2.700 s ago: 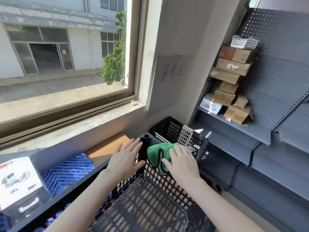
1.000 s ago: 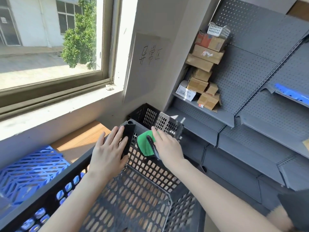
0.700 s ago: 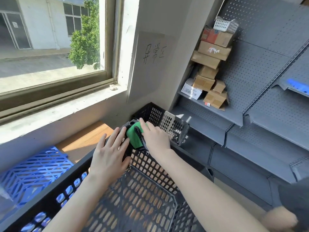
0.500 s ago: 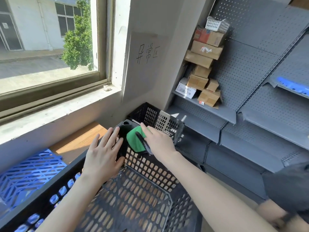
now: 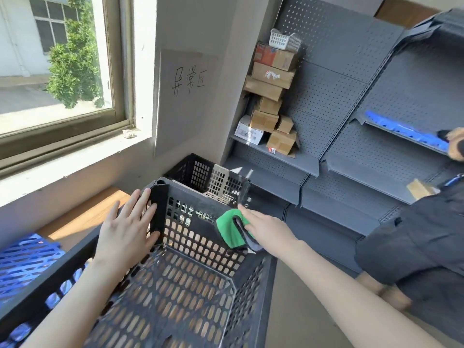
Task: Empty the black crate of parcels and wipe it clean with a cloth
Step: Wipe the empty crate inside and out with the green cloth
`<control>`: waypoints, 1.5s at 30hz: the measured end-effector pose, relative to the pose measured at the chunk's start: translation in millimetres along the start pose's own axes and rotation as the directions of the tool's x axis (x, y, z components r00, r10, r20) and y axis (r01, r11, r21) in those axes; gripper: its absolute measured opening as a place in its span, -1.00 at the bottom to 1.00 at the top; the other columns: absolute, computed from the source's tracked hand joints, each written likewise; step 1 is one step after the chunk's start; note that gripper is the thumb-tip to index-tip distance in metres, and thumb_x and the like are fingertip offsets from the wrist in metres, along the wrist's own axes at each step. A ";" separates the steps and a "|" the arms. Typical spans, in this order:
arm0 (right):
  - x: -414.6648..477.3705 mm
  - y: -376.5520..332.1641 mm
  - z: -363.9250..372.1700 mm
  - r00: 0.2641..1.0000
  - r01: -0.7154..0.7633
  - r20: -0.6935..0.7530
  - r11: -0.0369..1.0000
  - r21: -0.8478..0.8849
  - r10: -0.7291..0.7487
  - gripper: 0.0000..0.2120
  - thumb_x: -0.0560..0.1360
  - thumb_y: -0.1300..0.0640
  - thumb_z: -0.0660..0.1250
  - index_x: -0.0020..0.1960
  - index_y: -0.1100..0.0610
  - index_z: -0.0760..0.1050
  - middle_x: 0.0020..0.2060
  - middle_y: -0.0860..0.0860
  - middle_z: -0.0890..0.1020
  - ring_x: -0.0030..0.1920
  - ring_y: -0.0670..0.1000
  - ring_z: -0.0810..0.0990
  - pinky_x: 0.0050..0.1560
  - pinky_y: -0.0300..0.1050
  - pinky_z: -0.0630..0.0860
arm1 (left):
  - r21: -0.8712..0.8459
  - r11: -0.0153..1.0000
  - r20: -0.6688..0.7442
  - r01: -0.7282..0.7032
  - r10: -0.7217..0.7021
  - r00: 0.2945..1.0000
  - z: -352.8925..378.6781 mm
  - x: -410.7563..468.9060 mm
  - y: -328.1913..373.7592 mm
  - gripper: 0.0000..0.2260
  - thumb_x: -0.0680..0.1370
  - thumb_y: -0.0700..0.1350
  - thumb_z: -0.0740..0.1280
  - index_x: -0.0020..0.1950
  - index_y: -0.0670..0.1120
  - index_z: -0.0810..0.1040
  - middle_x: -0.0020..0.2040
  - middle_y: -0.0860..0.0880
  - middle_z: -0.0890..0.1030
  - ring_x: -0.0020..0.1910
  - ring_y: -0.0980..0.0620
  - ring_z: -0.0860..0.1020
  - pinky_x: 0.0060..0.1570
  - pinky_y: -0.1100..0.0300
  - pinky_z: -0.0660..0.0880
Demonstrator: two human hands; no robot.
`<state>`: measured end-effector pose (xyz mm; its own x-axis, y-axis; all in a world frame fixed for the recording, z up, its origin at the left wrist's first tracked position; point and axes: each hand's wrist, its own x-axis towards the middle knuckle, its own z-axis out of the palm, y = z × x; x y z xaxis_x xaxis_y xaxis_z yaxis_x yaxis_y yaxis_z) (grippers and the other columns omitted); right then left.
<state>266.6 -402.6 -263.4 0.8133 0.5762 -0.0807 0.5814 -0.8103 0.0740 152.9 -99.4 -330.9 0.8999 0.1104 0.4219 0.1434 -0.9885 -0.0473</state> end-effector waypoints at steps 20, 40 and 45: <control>-68.4 28.4 28.5 0.980 0.017 -0.186 0.915 0.403 0.064 -0.60 0.65 0.13 0.14 0.48 0.09 0.29 0.48 -0.08 0.27 0.52 -0.10 0.09 0.48 -0.28 -0.05 | -0.194 0.974 0.231 0.118 -0.072 0.970 -17.7 13.4 1.1 -0.36 0.50 0.30 0.26 0.52 0.11 0.27 0.60 0.03 0.04 0.58 0.04 -0.03 0.51 -0.08 0.00; -123.4 4.9 41.6 0.816 0.558 -0.376 0.768 0.314 -0.439 -0.36 0.59 -0.27 -0.13 0.27 0.12 0.50 0.24 -0.01 0.56 0.37 -0.05 0.36 0.48 -0.04 -0.04 | -0.436 0.873 0.471 0.218 0.015 0.882 -167.3 -146.2 163.3 -0.46 0.57 0.30 0.11 0.52 0.26 0.08 0.50 0.20 0.24 0.46 0.23 0.21 0.39 0.32 0.16; -93.1 29.6 28.3 0.818 0.561 -0.285 0.802 0.205 -0.499 -0.30 0.55 -0.29 -0.19 0.31 0.12 0.46 0.32 0.02 0.51 0.43 -0.02 0.33 0.50 0.01 -0.16 | -0.418 0.880 0.438 0.225 -0.022 0.899 -176.3 -176.1 205.0 -0.54 0.64 0.16 0.12 0.53 0.22 0.09 0.42 0.31 0.23 0.45 0.28 0.15 0.17 0.59 -0.05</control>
<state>207.4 -483.3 -281.8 0.3816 0.9065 0.1807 0.9179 -0.3487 -0.1892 -48.8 -339.7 -255.3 0.9859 0.1664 -0.0162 0.1570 -0.8881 0.4321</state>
